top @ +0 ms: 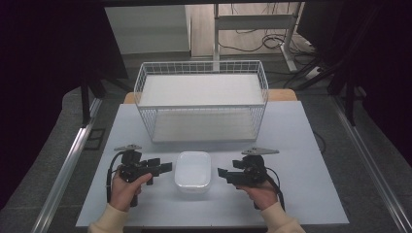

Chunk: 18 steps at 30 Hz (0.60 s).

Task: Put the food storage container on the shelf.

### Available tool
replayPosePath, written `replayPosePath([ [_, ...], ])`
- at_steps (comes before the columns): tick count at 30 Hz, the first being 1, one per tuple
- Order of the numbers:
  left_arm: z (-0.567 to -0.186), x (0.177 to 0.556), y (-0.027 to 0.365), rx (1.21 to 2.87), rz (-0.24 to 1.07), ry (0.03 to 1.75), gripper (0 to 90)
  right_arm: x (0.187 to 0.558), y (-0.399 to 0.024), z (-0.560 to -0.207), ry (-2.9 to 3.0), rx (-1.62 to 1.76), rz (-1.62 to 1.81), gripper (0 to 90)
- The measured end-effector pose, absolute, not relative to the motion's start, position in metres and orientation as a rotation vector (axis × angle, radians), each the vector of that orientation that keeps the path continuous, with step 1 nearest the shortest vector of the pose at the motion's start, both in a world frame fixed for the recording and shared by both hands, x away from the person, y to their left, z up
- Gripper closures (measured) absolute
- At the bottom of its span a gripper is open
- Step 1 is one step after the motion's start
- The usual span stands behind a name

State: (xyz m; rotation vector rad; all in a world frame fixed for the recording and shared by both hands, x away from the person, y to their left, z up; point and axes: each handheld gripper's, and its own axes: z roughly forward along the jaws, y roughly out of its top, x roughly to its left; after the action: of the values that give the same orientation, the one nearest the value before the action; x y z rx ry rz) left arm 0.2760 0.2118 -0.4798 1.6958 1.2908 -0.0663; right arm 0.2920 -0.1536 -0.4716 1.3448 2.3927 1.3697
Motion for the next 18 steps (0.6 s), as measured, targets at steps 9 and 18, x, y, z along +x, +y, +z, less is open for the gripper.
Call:
replayPosePath([
  [9,-0.487,0.285,0.209,1.699,-0.127,1.300,25.2,0.294,-0.133,-0.478,2.415,1.360,1.395,26.4],
  [18,-0.497,0.294,0.203,1.672,-0.233,1.287,26.5,0.299,-0.124,-0.483,2.408,1.423,1.438,26.9],
])
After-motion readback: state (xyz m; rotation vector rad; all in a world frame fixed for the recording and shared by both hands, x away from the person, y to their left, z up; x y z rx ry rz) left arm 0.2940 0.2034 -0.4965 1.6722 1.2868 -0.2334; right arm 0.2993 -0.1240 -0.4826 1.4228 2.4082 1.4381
